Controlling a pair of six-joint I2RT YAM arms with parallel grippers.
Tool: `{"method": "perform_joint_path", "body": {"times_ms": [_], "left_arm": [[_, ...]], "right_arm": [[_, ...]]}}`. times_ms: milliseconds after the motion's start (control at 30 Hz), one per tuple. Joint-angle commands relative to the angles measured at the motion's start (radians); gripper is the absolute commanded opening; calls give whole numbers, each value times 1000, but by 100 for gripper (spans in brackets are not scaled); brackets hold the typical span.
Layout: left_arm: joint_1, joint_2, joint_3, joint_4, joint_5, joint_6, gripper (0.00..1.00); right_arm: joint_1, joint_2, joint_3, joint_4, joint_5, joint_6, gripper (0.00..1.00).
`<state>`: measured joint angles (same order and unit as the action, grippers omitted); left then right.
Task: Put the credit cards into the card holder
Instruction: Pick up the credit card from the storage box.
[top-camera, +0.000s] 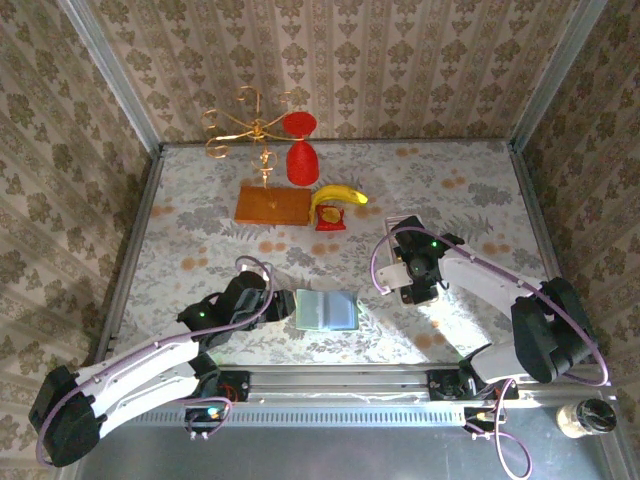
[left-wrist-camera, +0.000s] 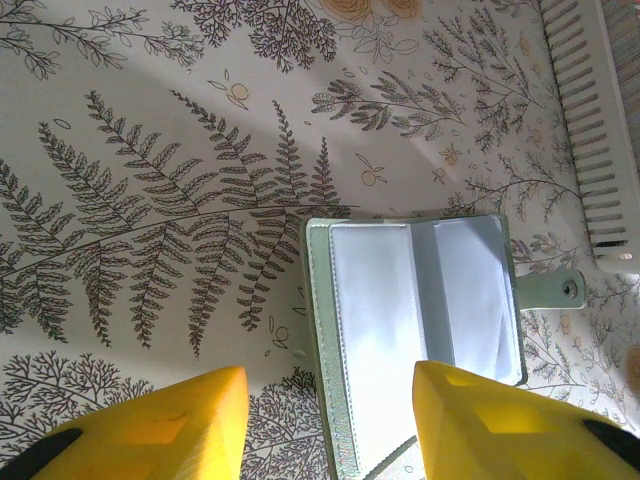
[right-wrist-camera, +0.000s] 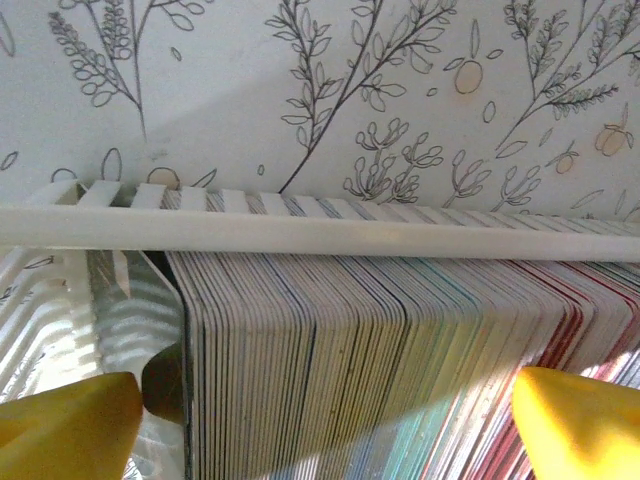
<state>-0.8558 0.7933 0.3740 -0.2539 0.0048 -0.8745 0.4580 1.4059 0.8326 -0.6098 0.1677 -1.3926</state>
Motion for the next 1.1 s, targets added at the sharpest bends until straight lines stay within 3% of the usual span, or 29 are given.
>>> {"method": "perform_joint_path", "body": {"times_ms": [0, 333, 433, 633, 1067], "left_arm": [[5, -14, -15, 11, 12, -12, 47], [5, -13, -15, 18, 17, -16, 47], [5, -13, -17, 19, 17, -18, 47], [5, -4, -23, 44, 40, -29, 47], [5, 1, -20, 50, 52, -35, 46]], "right_arm": [[-4, -46, 1, 4, 27, -20, 90], [-4, -84, -4, -26, 26, -23, 72], [-4, -94, -10, -33, 17, -25, 65], [-2, -107, -20, -53, 3, -26, 40], [-2, -147, -23, -59, -4, -1, 11]]}}
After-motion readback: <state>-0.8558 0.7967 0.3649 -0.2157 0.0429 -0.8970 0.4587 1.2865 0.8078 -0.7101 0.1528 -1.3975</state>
